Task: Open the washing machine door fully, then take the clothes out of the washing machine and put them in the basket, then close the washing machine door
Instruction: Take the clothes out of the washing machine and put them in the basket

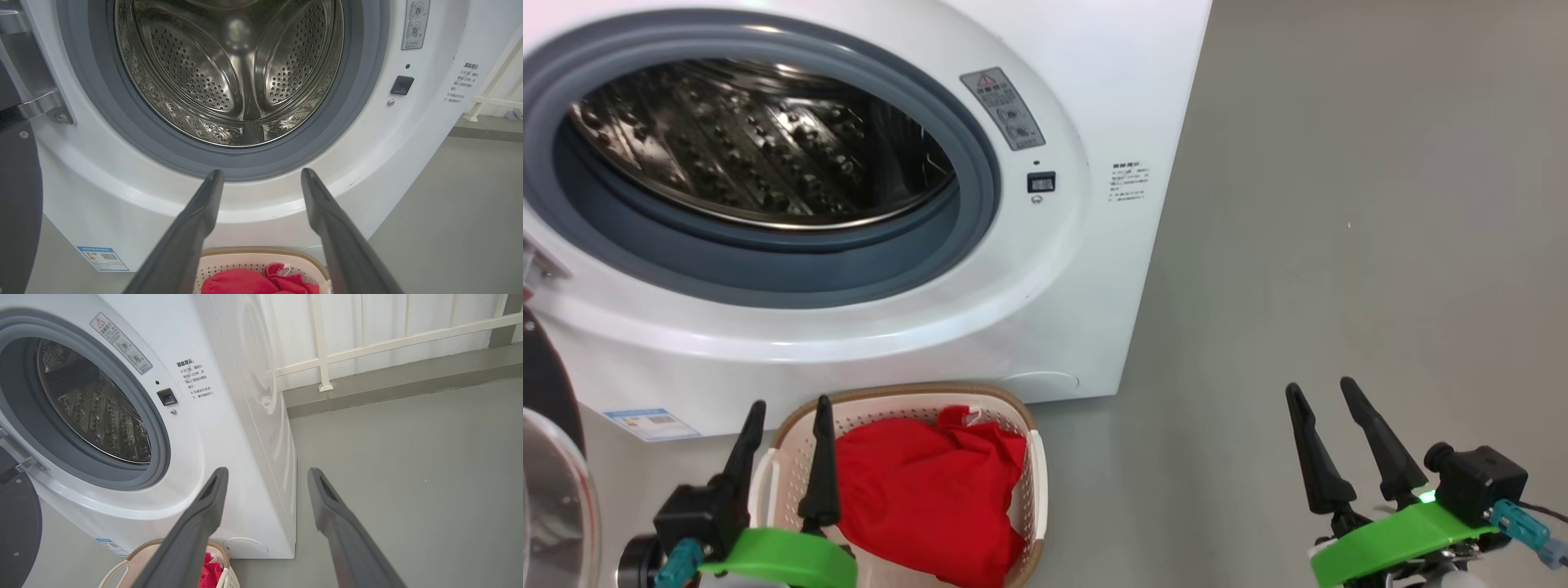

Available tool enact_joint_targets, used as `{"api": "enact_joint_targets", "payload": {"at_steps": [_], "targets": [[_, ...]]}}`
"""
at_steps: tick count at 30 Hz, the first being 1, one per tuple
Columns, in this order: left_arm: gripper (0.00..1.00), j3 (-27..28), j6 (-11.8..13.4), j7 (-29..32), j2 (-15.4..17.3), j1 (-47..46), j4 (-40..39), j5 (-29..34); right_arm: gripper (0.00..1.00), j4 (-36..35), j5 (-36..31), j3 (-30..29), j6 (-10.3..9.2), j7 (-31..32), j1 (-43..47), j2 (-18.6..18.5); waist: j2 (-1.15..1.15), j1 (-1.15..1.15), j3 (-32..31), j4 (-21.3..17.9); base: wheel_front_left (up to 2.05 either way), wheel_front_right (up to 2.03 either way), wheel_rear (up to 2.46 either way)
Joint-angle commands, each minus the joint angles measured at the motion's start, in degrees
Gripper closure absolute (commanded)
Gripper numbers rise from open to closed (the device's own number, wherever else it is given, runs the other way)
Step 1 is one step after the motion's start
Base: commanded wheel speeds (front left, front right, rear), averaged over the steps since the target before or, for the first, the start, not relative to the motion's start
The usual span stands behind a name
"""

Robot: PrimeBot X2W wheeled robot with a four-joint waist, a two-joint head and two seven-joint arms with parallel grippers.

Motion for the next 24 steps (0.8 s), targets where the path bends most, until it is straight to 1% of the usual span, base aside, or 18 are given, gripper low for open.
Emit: {"api": "enact_joint_targets", "payload": {"at_steps": [1, 12, 24], "targets": [[0.0, 1.73, 0.07, -0.29, 0.96, 1.06, -2.54, -0.47, 0.0, -1.42, -0.81, 0.9, 0.02, -0.37, 0.5, -0.7, 0.0, 0.0, -1.02, 0.51, 0.0, 0.0, 0.0], [0.0, 1.58, -0.35, -0.29, 0.96, 5.88, -6.87, 0.74, 0.0, -1.66, -1.02, 0.01, 0.02, -0.37, 2.24, -0.6, 0.0, 0.0, -2.1, 0.54, 0.0, 0.0, 0.0], [0.0, 1.0, 1.11, -0.29, 0.96, 9.4, -10.57, 0.63, 0.0, -1.72, -1.22, -0.8, 0.02, -0.37, 3.16, -0.65, 0.0, 0.0, -2.27, 0.93, 0.0, 0.0, 0.0]]}}
